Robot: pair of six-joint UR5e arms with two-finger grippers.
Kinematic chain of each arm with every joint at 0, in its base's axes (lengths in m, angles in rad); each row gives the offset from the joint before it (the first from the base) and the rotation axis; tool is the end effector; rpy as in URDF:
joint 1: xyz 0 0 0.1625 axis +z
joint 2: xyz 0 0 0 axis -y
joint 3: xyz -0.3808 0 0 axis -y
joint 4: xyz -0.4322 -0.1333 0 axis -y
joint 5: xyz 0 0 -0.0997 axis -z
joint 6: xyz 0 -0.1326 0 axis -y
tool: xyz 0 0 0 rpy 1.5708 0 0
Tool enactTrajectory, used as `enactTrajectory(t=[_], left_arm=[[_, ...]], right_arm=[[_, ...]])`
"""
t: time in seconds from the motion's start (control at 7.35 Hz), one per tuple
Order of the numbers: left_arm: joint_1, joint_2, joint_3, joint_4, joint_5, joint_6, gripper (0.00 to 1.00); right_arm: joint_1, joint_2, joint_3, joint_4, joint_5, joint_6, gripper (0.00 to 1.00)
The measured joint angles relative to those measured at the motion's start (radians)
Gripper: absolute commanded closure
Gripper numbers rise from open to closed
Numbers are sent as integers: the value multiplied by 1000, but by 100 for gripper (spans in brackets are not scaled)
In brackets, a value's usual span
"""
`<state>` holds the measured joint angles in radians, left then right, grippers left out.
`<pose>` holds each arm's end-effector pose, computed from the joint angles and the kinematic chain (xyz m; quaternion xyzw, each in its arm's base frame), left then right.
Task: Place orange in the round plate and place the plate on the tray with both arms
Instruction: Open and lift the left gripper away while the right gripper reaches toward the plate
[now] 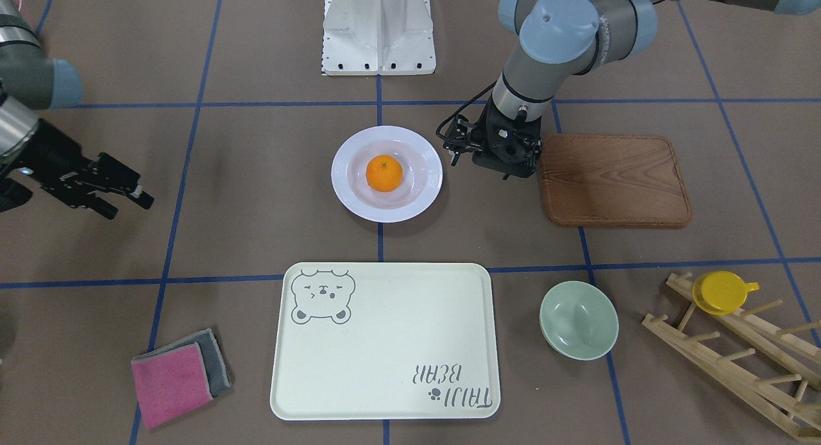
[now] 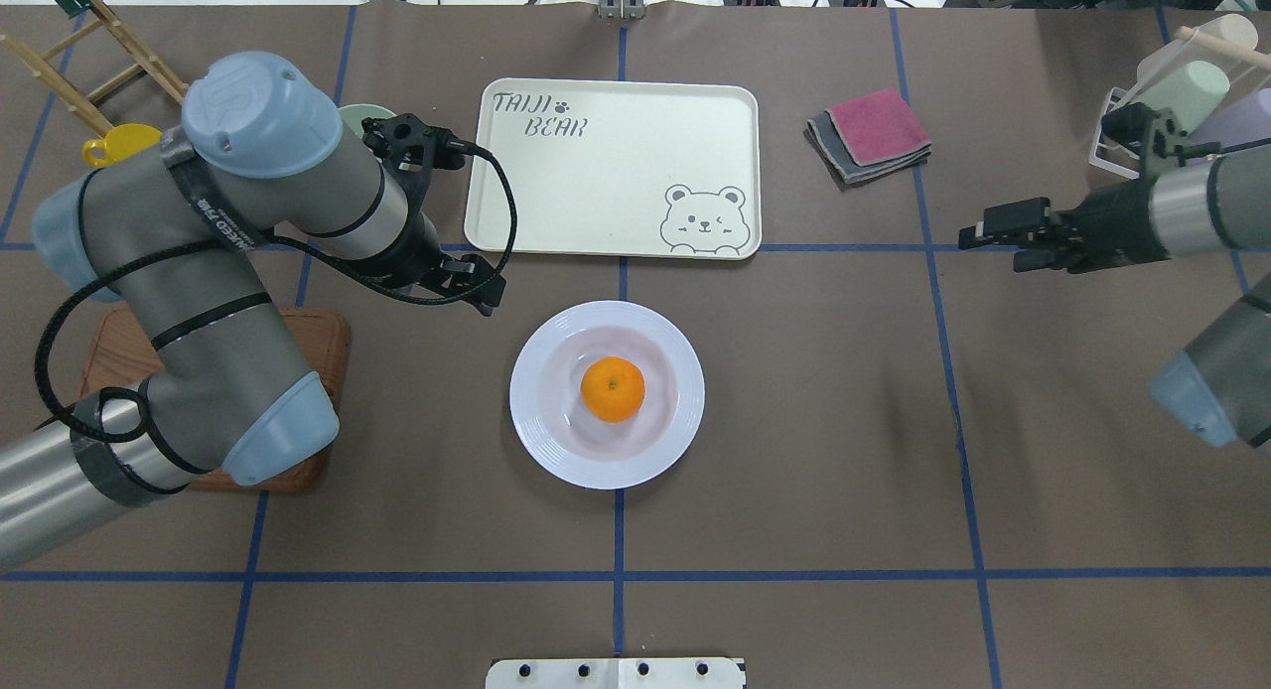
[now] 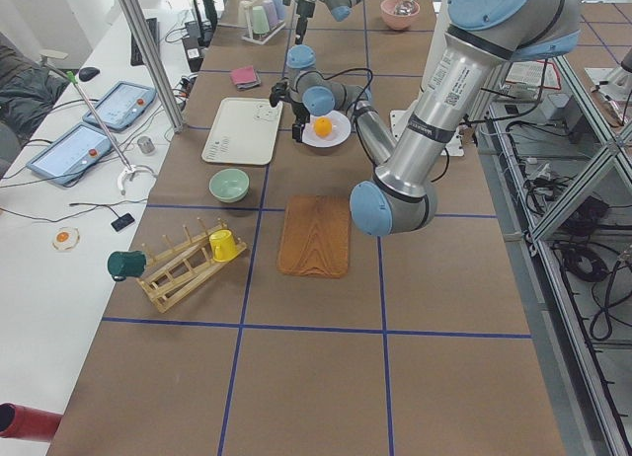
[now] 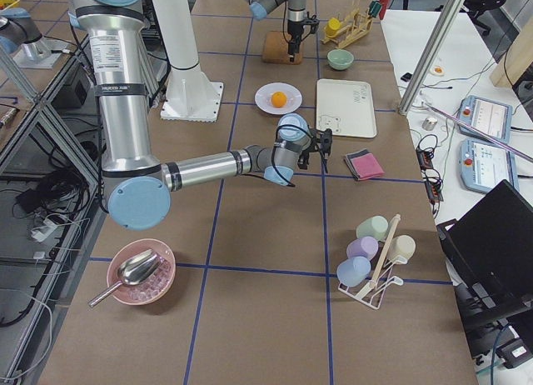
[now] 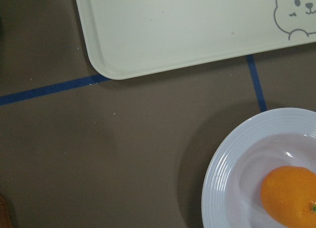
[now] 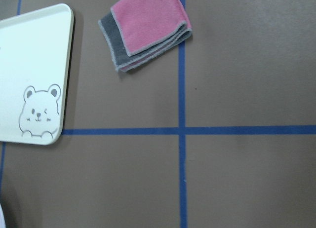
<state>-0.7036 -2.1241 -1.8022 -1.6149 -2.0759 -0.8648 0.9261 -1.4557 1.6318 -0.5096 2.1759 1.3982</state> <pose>0.4577 -0.4790 0.1860 0.0784 0.4452 0.1017 0.8862 -0.3173 -0.5183 0.4066 0.0820 -0.5989 0.1254 0.7867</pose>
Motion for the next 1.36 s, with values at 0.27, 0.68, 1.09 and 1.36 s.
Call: enactTrajectory(t=[0.27,0.68,1.09,1.36], left_arm=[[-11,15,3,-1,-2,26,0],[-35,40,11,-2,-3,72,0],[-41,48,21,-3,-3,92,0],[-41,49,24,-3,-3,92,0]], right_arm=[[-86,34,66,34,-124,238,0],[-341,40,113,184,-504,535,0],[-655,65,71,355,-943,650,0],[-724,102,8,414,-1043,656,0]])
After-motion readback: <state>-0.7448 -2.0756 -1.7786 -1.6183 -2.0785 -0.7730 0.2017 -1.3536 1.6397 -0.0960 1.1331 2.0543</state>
